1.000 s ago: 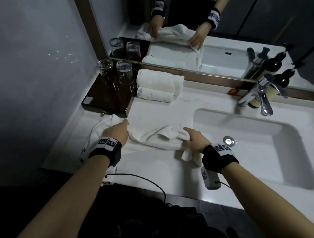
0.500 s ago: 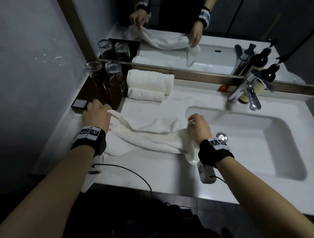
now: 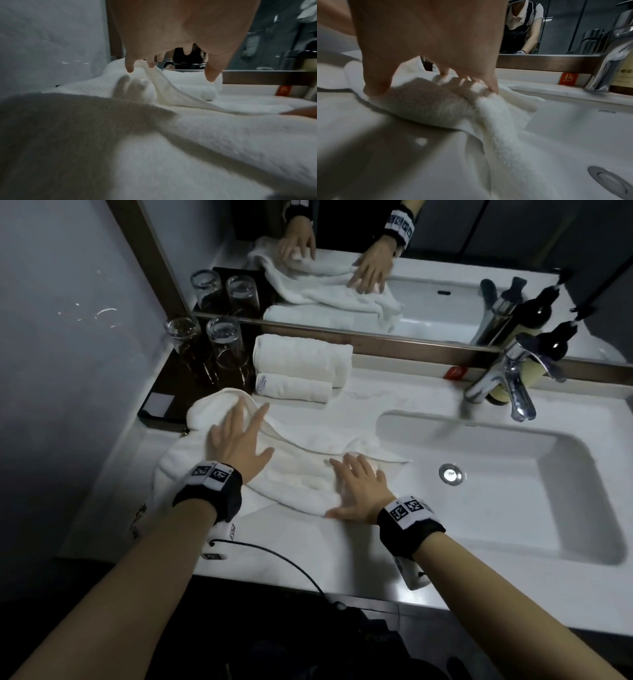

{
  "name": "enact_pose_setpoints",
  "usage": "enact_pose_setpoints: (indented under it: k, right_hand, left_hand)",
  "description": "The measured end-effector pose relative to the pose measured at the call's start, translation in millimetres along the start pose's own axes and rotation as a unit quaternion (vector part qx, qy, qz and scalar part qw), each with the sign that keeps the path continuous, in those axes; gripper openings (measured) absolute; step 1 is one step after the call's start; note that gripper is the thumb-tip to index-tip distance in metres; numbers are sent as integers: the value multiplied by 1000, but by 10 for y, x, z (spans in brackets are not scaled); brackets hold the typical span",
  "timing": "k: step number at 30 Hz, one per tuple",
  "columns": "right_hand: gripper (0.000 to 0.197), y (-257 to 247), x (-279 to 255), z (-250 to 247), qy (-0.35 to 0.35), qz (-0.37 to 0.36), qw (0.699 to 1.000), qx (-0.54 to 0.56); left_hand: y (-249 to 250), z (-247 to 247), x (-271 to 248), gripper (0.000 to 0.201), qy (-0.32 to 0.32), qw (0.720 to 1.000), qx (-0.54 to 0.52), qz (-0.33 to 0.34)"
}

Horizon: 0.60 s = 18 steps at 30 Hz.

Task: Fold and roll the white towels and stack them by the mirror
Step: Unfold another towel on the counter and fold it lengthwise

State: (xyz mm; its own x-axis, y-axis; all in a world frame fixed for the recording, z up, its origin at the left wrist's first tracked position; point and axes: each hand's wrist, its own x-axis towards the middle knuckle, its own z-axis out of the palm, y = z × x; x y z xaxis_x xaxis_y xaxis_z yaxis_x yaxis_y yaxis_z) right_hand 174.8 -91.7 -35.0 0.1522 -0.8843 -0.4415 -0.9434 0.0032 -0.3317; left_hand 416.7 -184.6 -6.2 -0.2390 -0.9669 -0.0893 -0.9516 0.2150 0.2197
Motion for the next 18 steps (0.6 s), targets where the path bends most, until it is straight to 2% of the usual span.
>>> enact_pose_setpoints:
  k: [3,5,8,10,12,14,18]
  right_hand:
    - [90,18,74,26,39,14,998,37]
    - [77,42,134,-1,67,22,995,64]
    - [66,80,206,-59,99,51,992,54]
    - [67,123,258,-108,128,86,987,40]
    - [68,177,301,-168,148,110,982,30]
    - [68,223,328,-207,156,101,982,22]
    - [61,193,309,-109,116,26,993,11]
  left_hand:
    - [114,109,-80,61,-9,997,-11,76]
    - [200,178,-139,45,-55,990,-63,114]
    - [264,314,-229,35,-164,976,-78,118]
    - [247,392,-247,36,-187,974,-61,115]
    - [221,424,-232,36,-199,972,-81,94]
    - [224,405,-180,36,-200,971,-109,70]
    - [276,370,5,47,-122,986,-29,108]
